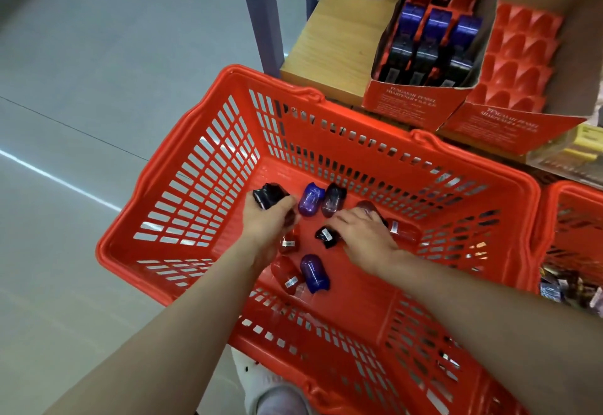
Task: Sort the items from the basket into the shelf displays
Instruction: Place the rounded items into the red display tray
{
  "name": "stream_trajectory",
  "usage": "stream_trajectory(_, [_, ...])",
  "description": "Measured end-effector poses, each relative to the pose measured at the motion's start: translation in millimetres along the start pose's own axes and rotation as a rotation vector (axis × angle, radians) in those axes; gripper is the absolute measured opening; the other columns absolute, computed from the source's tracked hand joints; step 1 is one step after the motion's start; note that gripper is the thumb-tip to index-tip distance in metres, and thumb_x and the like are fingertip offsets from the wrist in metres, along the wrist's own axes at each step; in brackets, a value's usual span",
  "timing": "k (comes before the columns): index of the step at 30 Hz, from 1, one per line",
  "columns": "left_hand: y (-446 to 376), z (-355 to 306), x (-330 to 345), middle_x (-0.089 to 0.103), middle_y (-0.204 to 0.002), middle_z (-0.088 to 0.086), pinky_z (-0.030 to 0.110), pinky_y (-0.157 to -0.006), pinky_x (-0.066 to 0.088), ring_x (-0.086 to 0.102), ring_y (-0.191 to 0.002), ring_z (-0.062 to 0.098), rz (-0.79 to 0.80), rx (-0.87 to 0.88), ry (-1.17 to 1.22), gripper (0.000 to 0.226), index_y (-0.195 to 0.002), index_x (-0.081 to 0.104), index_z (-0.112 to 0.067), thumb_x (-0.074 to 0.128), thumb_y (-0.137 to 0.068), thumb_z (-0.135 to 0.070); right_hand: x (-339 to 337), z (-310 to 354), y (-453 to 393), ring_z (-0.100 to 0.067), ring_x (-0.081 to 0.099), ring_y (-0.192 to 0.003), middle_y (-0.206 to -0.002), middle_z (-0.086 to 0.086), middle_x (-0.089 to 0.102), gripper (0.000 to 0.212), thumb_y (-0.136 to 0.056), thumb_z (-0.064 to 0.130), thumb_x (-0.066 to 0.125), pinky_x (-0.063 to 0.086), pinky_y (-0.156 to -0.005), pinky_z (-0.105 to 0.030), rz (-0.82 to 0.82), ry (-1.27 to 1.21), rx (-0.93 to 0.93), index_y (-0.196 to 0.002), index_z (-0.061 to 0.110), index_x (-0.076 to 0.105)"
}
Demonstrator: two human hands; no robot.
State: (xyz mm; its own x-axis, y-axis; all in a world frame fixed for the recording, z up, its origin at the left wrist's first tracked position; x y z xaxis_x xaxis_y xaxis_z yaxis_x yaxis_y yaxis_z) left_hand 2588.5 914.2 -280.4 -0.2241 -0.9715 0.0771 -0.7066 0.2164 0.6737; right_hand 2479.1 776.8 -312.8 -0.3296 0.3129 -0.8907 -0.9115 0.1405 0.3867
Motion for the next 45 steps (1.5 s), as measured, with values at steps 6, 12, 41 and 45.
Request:
stream_trajectory(6, [14.1,-0.3,14.0,0.062,-0.102,0.006,0.033,-0.068,0.059,0.070,-0.070,0.012,0.203,0.011,-0.023,0.060,-0.131,0.048,-0.026,0.079,-0.082,-0.010,17.8,13.1,-21.4,-0.021,0.036,-0.127,-0.132,0.005,0.052,0.038,-0.095,0.015,0.050,0.027,-0.098,-0.037,-0.028,0.243,-0.087,-0.132,0.023,0.049])
stream_trajectory(12, [43.6,-38.6,26.5,0.061,-0.106,0.008,0.045,-0.074,0.062,0.069,-0.076,0.026,0.319,0.026,-0.086,0.053,-0.129,0.046,-0.018,0.072,-0.086,-0.003,-47.2,-10.3,-0.5,-0.030,0.047,-0.127,-0.135,-0.007,0.054,0.041,-0.099,0.035,0.051,0.034,-0.104,-0.040,-0.013,-0.255,0.242,-0.136,0.019,0.049])
stream_trajectory(41, [280.3,-183.9,139.3,0.072,-0.115,-0.004,0.034,-0.073,0.059,0.072,-0.100,0.019,0.719,0.472,-0.203,0.064,-0.130,0.051,-0.042,0.078,-0.075,-0.023,-301.6,2.1,237.1,-0.008,0.057,-0.069,-0.081,-0.006,0.061,0.022,-0.093,0.019,0.064,0.049,-0.061,-0.021,-0.292,-1.760,0.098,-0.108,0.003,0.067])
stream_trajectory(45, [269.3,-179.2,151.9,0.067,-0.116,-0.007,0.041,-0.080,0.060,0.070,-0.101,0.015,0.688,0.628,-0.388,0.042,-0.130,0.048,-0.043,0.059,-0.098,-0.017,-301.6,-4.4,227.9,-0.008,0.058,-0.064,-0.078,-0.004,0.065,0.014,-0.091,0.016,0.068,0.050,-0.057,-0.020,-0.383,-1.818,0.170,-0.098,0.005,0.071])
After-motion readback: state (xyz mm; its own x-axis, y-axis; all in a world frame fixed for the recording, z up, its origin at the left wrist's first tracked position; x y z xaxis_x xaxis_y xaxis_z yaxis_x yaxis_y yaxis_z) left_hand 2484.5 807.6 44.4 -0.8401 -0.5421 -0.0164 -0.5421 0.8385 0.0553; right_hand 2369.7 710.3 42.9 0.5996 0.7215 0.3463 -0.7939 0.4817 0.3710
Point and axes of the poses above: each hand's wrist, its own y-axis away from the middle knuckle, its own x-axis out of the palm, z = x × y, the point moved 4 cm from there along -y, towards the middle knuckle
